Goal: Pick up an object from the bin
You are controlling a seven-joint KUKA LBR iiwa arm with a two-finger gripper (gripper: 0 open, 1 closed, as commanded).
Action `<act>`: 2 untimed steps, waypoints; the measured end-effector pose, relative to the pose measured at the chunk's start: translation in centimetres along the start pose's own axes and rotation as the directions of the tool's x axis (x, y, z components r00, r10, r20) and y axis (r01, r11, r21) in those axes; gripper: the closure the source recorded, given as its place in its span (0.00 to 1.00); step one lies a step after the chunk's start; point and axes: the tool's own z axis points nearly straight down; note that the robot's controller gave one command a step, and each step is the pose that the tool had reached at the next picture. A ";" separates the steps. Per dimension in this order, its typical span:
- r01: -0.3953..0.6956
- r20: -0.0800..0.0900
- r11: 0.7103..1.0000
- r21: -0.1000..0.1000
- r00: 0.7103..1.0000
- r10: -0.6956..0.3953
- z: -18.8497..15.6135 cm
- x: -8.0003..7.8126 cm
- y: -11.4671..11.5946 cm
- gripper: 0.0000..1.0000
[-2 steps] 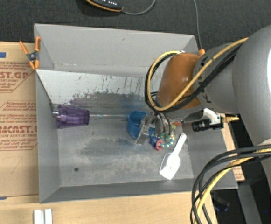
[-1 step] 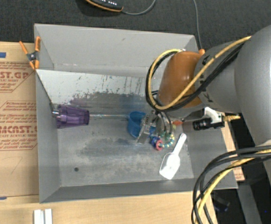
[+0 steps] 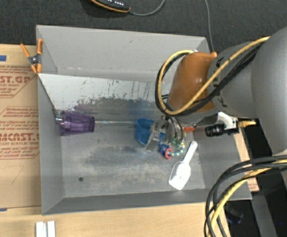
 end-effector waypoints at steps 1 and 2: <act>0.001 -0.005 1.000 0.002 1.000 -0.001 -1.1 0.1 0.0 1.00; 0.001 -0.004 1.000 0.001 1.000 -0.001 -2.9 0.1 0.0 1.00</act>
Offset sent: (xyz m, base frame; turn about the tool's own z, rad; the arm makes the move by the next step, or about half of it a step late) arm -0.0003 0.0002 0.0620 -0.0002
